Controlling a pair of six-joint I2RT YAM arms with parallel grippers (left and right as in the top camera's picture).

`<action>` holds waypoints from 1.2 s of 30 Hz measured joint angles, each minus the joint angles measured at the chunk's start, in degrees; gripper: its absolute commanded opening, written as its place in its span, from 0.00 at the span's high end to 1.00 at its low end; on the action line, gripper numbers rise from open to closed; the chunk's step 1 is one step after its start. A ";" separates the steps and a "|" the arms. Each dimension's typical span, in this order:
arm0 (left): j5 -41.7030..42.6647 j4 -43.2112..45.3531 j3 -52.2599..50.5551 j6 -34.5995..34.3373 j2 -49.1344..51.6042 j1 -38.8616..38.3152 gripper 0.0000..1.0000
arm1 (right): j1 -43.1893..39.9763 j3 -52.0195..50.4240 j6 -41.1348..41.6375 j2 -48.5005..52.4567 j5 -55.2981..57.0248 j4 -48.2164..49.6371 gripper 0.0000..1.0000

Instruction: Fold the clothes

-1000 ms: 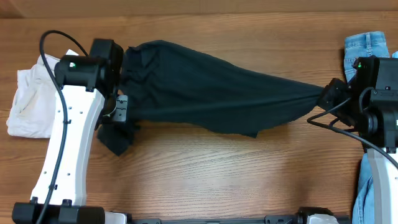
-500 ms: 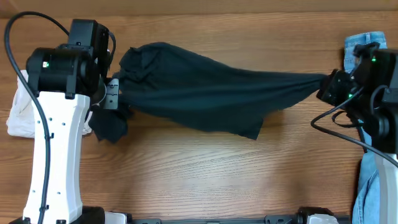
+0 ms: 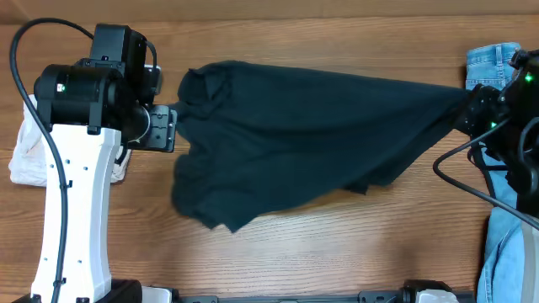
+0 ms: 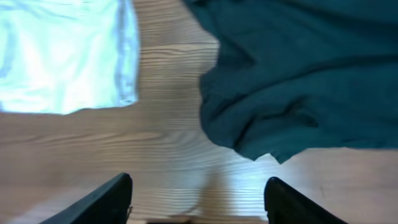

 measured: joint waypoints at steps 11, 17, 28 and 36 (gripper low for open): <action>14.64 6.99 -20.41 4.57 0.11 -4.42 0.50 | 0.00 0.02 0.17 0.00 0.31 -0.79 0.96; 16.92 18.08 -35.26 5.35 0.33 -17.16 0.52 | 0.00 0.07 0.20 0.72 0.33 -1.03 0.96; 4.94 31.01 -47.80 5.64 0.85 -42.69 0.50 | 0.00 0.09 0.24 3.17 0.35 -2.23 0.96; 3.06 36.74 -50.23 4.96 6.47 -40.89 0.39 | 0.00 0.09 0.37 3.17 0.37 -2.45 0.96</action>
